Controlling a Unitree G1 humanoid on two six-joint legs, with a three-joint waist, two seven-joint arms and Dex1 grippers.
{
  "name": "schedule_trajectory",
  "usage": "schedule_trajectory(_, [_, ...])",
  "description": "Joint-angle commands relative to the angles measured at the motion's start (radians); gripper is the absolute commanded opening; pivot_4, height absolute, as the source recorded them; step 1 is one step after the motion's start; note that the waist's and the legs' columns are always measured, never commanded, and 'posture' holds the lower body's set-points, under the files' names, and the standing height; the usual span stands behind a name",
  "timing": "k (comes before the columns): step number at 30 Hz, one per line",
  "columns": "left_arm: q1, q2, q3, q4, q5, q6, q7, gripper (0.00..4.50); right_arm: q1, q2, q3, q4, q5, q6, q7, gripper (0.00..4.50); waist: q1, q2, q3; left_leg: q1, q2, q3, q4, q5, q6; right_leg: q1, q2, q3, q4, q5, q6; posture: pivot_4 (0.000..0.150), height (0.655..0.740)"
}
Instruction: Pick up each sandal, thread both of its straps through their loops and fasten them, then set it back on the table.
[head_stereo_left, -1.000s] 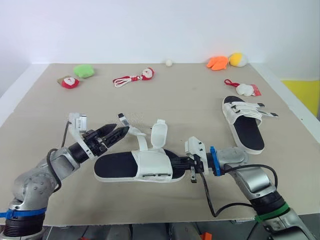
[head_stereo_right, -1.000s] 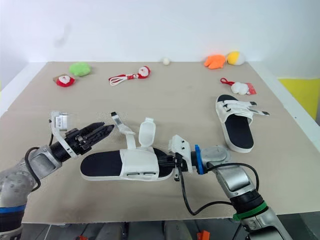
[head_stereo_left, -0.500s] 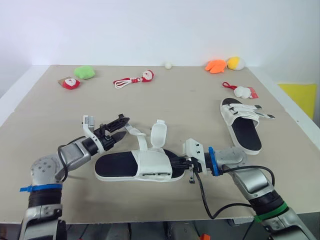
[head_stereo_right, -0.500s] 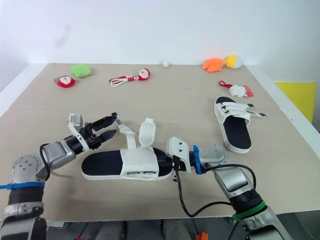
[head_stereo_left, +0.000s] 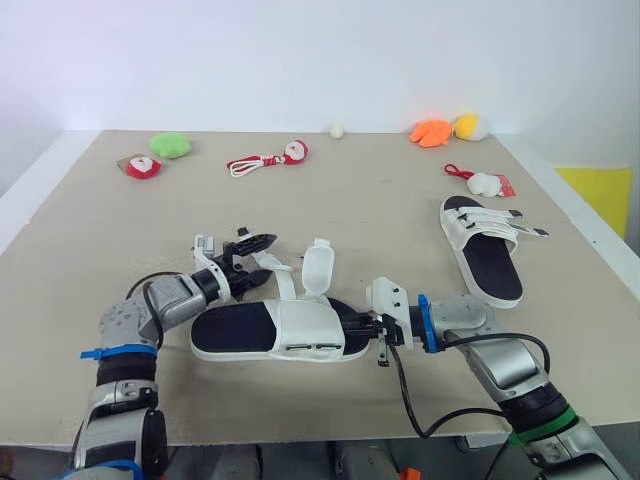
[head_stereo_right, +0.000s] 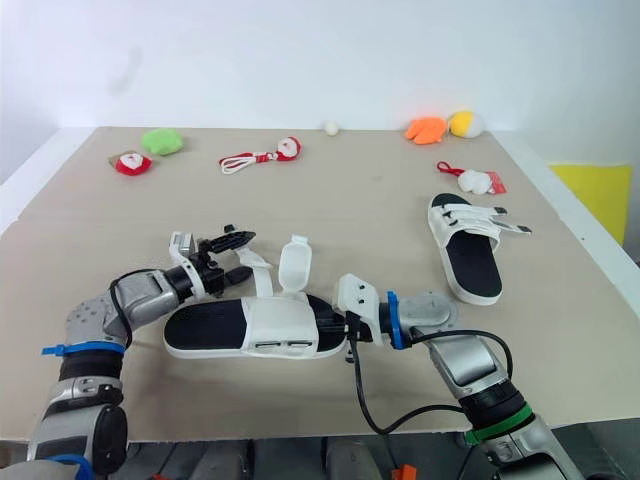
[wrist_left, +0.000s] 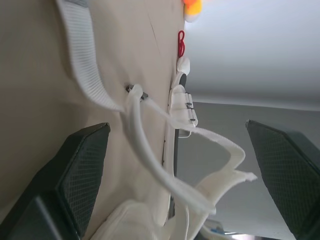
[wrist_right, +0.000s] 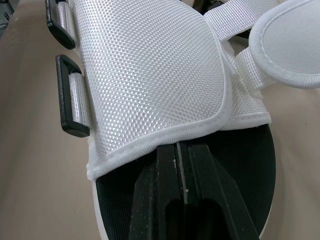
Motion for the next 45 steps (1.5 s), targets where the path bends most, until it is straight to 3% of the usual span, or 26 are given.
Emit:
schedule_trajectory(1, [-0.057,-0.012,0.033,0.089,0.092,-0.045,-0.038,4.5,0.023,-0.005,0.03,0.035,-0.05,0.035,-0.024,0.02,0.0,0.0,0.0,0.0,0.0,0.0,0.0,0.0,0.0,0.0,0.0,0.0,-0.001,0.0,0.0,0.15,0.74])
schedule_trajectory(16, [-0.19,0.001,0.136,0.325,0.398,-0.044,-0.238,4.5,0.029,-0.015,0.024,0.015,-0.046,0.047,-0.027,0.02,-0.006,0.0,0.0,0.0,0.0,0.0,-0.003,-0.001,-0.002,-0.002,0.0,0.0,-0.002,0.0,0.0,0.15,0.74])
schedule_trajectory(19, [-0.198,-0.006,0.154,0.338,0.436,-0.043,-0.258,3.21,0.028,-0.014,0.025,0.015,-0.045,0.049,-0.027,0.0,-0.008,0.0,-0.001,0.0,-0.001,0.0,-0.003,-0.001,-0.002,-0.003,-0.001,0.0,-0.003,0.0,0.0,0.15,0.74])
schedule_trajectory(25, [-0.204,-0.007,0.177,0.346,0.515,-0.052,-0.297,0.12,0.032,-0.015,0.024,0.011,-0.042,0.051,-0.028,0.0,-0.018,0.002,-0.002,0.0,-0.001,0.0,-0.003,-0.001,-0.003,-0.004,-0.002,0.0,-0.003,0.0,0.0,0.15,0.74])
schedule_trajectory(29, [-0.195,0.018,0.11,0.264,0.627,-0.096,-0.427,0.05,0.033,-0.016,0.024,0.009,-0.042,0.049,-0.029,0.0,-0.022,0.002,-0.003,0.001,-0.002,0.0,-0.003,-0.002,-0.004,-0.004,-0.003,0.0,-0.004,0.0,0.0,0.15,0.74])
schedule_trajectory(32, [-0.152,0.067,-0.05,-0.034,0.772,-0.227,-0.696,0.05,0.029,-0.024,0.027,0.01,-0.048,0.044,-0.025,0.0,-0.027,0.0,0.0,0.0,-0.003,0.0,-0.004,-0.002,-0.005,0.0,-0.005,0.0,-0.005,0.0,0.0,0.15,0.74])
schedule_trajectory(36, [-0.091,0.135,-0.162,-0.355,0.871,-0.364,-0.943,0.05,0.02,-0.03,0.025,0.018,-0.051,0.041,-0.013,0.0,-0.025,-0.006,0.003,-0.009,-0.002,0.0,-0.006,-0.001,-0.008,-0.008,-0.005,0.0,-0.005,0.001,0.002,0.15,0.74])
schedule_trajectory(45, [0.066,0.264,-0.334,-0.673,1.169,-0.716,-1.204,0.05,0.002,-0.029,0.036,0.047,-0.058,0.024,0.003,0.0,-0.026,-0.003,0.004,-0.008,-0.001,0.0,-0.013,-0.001,-0.009,-0.01,-0.004,0.0,-0.007,-0.002,0.0,0.15,0.74])
